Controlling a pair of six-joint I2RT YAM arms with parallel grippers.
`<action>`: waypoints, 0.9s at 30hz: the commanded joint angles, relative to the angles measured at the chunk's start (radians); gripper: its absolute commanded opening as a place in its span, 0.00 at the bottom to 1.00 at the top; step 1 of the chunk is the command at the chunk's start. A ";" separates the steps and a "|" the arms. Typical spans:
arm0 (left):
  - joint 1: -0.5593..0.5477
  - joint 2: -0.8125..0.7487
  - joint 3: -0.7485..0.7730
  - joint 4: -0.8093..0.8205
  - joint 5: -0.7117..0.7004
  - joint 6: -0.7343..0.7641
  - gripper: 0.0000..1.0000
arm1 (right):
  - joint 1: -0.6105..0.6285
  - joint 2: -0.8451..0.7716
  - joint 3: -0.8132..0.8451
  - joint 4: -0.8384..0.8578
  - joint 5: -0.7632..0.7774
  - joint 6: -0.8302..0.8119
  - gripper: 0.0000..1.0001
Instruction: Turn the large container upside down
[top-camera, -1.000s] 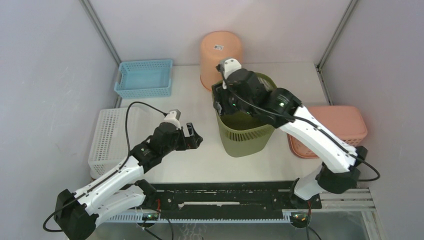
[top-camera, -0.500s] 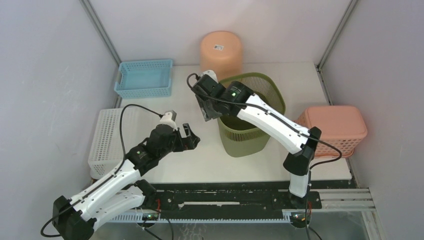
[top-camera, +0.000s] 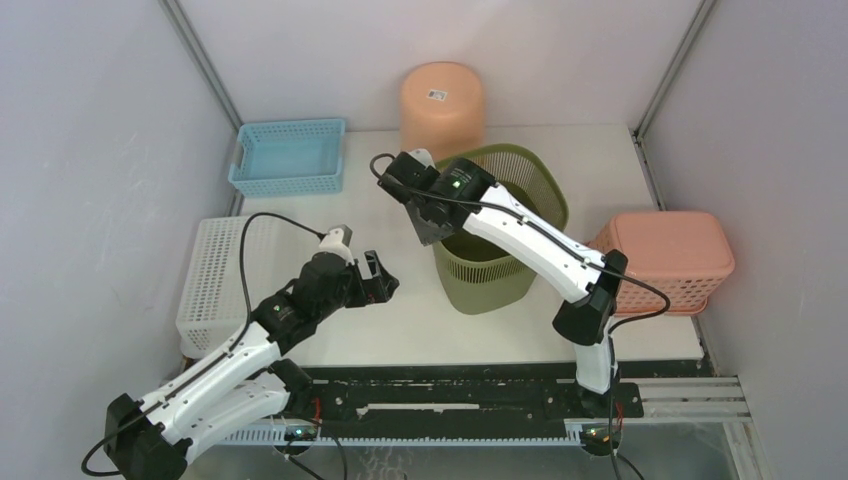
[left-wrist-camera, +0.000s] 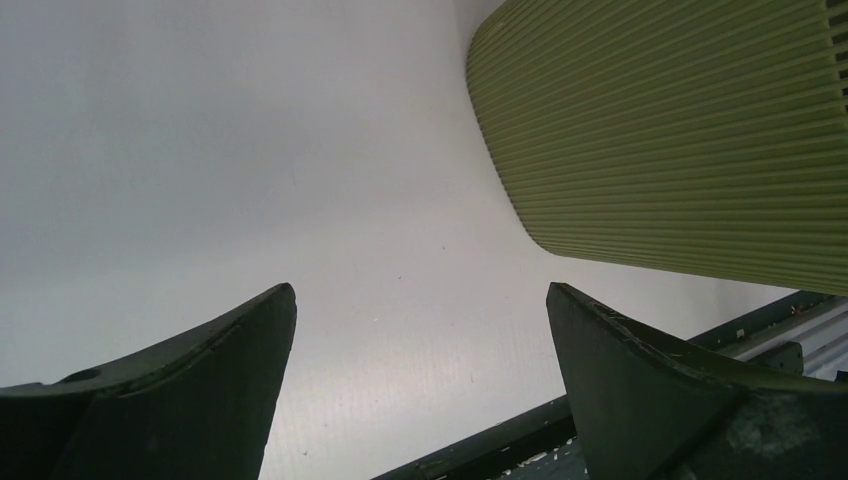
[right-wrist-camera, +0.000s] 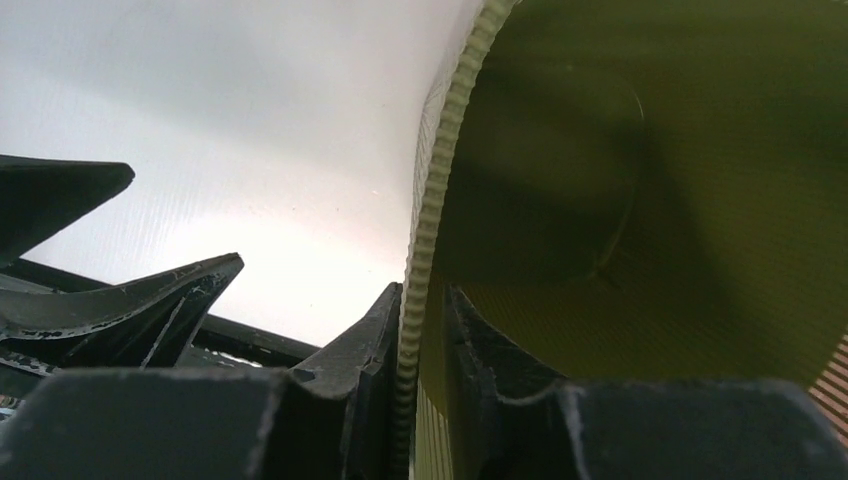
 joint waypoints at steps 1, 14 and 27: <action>-0.004 -0.008 -0.015 0.033 -0.007 -0.016 1.00 | 0.004 0.064 0.074 -0.167 -0.006 0.024 0.27; -0.004 -0.011 -0.030 0.051 0.008 -0.017 1.00 | -0.018 0.030 0.047 -0.174 -0.039 0.022 0.00; -0.004 -0.089 -0.019 -0.002 -0.018 -0.025 1.00 | -0.166 -0.257 -0.032 0.215 -0.388 -0.078 0.00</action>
